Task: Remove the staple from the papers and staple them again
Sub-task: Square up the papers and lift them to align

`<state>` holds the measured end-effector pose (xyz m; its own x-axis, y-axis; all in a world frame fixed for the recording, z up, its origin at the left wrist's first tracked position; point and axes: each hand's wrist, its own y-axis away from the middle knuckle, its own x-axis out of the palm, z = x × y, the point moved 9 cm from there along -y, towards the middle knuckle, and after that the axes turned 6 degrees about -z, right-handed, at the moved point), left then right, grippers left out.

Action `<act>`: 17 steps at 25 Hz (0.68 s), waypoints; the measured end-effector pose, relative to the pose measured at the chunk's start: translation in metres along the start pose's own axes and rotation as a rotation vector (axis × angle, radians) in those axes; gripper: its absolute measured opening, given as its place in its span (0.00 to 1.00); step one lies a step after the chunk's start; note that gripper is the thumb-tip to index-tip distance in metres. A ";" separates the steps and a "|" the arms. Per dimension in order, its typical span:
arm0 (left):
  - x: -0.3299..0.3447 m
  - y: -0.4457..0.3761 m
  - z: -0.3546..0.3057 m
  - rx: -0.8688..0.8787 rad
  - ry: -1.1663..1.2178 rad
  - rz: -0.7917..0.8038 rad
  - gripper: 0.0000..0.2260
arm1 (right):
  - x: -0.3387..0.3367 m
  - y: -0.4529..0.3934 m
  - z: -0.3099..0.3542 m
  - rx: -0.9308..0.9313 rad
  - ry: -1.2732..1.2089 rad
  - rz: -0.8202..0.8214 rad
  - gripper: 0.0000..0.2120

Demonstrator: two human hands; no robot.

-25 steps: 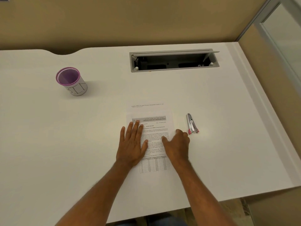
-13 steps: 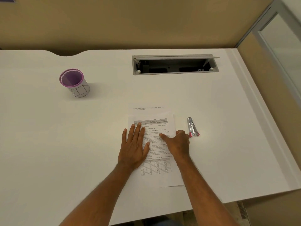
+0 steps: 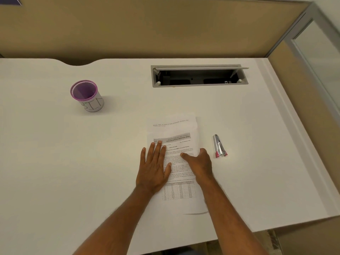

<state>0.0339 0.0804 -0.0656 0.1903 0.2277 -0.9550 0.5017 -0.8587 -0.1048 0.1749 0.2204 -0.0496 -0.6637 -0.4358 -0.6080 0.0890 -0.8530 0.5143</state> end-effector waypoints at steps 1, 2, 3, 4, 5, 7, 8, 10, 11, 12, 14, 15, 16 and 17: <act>0.000 0.000 0.000 0.001 -0.001 -0.004 0.31 | -0.002 -0.001 -0.001 0.027 -0.122 0.017 0.27; 0.000 0.000 -0.001 0.001 0.000 -0.005 0.31 | -0.005 -0.002 -0.001 0.047 -0.216 0.030 0.24; 0.000 -0.001 -0.001 0.001 0.007 -0.006 0.31 | -0.007 -0.003 0.000 0.042 -0.257 0.035 0.20; 0.000 -0.001 -0.001 0.004 0.016 -0.005 0.31 | -0.010 -0.004 0.002 0.006 -0.247 0.031 0.16; -0.001 -0.001 -0.001 0.009 0.030 -0.013 0.31 | -0.013 -0.005 0.004 -0.050 -0.216 0.021 0.11; -0.009 0.000 0.001 -0.009 0.123 -0.056 0.31 | -0.016 0.003 0.013 -0.174 -0.171 0.019 0.07; -0.016 -0.002 0.004 -0.073 0.235 -0.096 0.32 | -0.016 0.008 0.017 -0.222 -0.170 0.037 0.06; -0.033 -0.008 0.022 -0.370 0.603 -0.169 0.36 | -0.017 0.020 0.028 -0.296 -0.212 0.091 0.06; -0.037 -0.011 0.033 -0.568 0.838 -0.182 0.39 | -0.022 0.026 0.035 -0.325 -0.253 0.113 0.07; -0.039 -0.013 0.040 -0.731 1.069 -0.185 0.42 | -0.028 0.032 0.043 -0.347 -0.301 0.129 0.08; -0.054 -0.028 0.043 -0.845 1.446 -0.133 0.41 | -0.044 0.040 0.061 -0.391 -0.390 0.138 0.09; -0.062 -0.039 0.043 -0.817 1.549 -0.074 0.36 | -0.050 0.041 0.069 -0.404 -0.415 0.134 0.09; -0.078 -0.050 0.042 -0.760 1.574 -0.028 0.27 | -0.058 0.042 0.079 -0.417 -0.437 0.123 0.09; -0.095 -0.059 0.042 -0.716 1.552 0.000 0.19 | -0.064 0.043 0.090 -0.432 -0.448 0.114 0.10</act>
<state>-0.0489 0.0908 0.0195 0.5533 0.7988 0.2361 0.6695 -0.5952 0.4445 0.1548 0.2371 0.0659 -0.8706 -0.4480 -0.2031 0.4071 -0.8880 0.2137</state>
